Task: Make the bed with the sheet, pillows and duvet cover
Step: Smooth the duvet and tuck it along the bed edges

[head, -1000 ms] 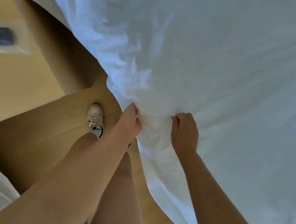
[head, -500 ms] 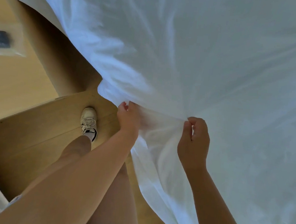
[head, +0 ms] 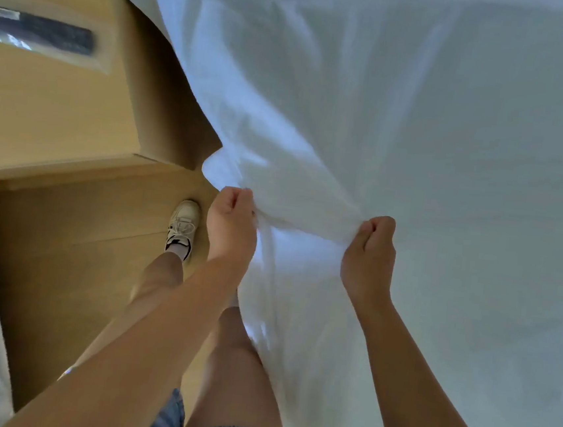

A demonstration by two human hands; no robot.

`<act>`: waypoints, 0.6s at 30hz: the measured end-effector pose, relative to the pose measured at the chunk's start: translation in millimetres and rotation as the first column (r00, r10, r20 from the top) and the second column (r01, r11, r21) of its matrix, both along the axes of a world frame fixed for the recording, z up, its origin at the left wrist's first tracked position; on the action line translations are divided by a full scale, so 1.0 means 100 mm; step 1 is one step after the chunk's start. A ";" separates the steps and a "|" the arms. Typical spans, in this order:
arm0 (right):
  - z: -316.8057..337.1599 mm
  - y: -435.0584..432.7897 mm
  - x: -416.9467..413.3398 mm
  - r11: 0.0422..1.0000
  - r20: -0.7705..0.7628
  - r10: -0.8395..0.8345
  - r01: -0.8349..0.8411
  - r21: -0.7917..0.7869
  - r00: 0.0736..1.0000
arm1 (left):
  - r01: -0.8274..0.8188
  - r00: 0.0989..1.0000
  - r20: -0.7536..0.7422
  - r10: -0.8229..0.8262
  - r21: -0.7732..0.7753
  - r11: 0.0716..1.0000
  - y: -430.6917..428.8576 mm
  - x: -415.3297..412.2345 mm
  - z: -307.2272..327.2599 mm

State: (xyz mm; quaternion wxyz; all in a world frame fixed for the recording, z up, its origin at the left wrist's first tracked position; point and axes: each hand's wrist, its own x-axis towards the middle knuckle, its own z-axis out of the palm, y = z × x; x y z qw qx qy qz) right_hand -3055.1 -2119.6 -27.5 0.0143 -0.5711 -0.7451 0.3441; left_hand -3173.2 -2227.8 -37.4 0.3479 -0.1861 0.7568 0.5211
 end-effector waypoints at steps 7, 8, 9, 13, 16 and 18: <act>0.23 0.32 0.29 0.947 -0.326 -0.202 0.268 0.174 0.923 | 0.303 0.951 -0.122 -0.284 0.186 0.935 0.45 0.32 0.38; 0.26 0.45 0.38 0.914 -0.365 -0.249 0.342 0.217 0.897 | 0.350 0.934 -0.128 -0.333 0.150 0.925 0.57 0.31 0.28; 0.26 0.57 0.45 0.882 -0.388 -0.300 0.408 0.235 0.872 | 0.404 0.910 -0.146 -0.387 0.113 0.908 0.68 0.31 0.16; -0.01 0.79 0.54 0.884 -0.190 -0.377 0.413 0.217 0.906 | 0.516 0.823 -0.221 -0.523 -0.094 0.851 0.80 0.43 -0.22; -0.23 0.68 0.47 0.961 0.035 -0.209 0.199 0.195 0.977 | 0.306 0.915 -0.229 -0.331 -0.141 0.942 0.61 0.43 -0.41; -0.29 0.54 0.36 0.972 0.116 0.033 -0.058 0.226 0.993 | 0.179 0.953 -0.207 -0.223 -0.210 0.961 0.48 0.44 -0.53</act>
